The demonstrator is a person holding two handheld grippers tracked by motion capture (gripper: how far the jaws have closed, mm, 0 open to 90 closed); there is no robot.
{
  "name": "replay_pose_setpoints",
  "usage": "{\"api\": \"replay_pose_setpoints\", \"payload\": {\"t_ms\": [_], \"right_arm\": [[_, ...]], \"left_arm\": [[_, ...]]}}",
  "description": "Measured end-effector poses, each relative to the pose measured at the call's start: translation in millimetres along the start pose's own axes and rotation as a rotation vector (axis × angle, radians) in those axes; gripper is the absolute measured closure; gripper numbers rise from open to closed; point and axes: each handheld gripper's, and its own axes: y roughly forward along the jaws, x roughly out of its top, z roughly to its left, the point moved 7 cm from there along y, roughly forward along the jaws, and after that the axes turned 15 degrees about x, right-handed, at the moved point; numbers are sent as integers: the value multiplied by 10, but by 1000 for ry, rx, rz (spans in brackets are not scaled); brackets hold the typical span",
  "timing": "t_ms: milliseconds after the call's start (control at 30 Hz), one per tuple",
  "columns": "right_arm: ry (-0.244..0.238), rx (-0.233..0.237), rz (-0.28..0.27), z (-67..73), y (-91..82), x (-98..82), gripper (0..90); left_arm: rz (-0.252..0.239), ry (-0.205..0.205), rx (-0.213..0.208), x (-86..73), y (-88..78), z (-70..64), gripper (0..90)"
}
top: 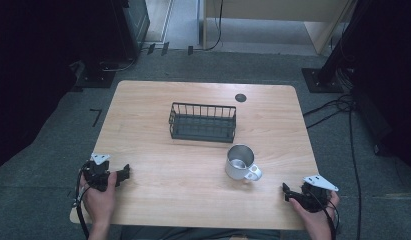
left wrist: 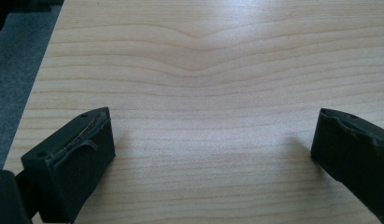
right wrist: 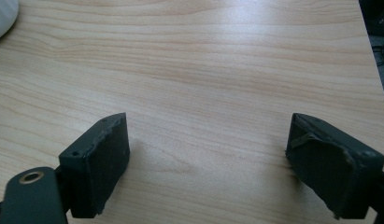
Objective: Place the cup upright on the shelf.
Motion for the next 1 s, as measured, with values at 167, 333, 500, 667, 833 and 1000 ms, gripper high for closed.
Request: {"api": "replay_pose_setpoints", "payload": {"t_ms": [167, 333, 500, 667, 833, 1000], "right_arm": [[8, 4, -6, 15, -5, 1, 130], [16, 18, -42, 42, -49, 64, 128], [11, 32, -75, 84, -114, 163, 126], [-5, 55, -89, 155, -157, 243, 126], [-28, 84, -101, 257, -183, 341, 126], [-52, 121, -110, 385, -194, 434, 126]], "left_arm": [[0, 0, 0, 0, 0, 0, 0], [0, -1, 0, 1, 0, -1, 0], [0, -1, 0, 1, 0, -1, 0], [0, -1, 0, 1, 0, -1, 0], [0, -1, 0, 0, 0, -1, 0], [0, -1, 0, 1, 0, -1, 0]]}}
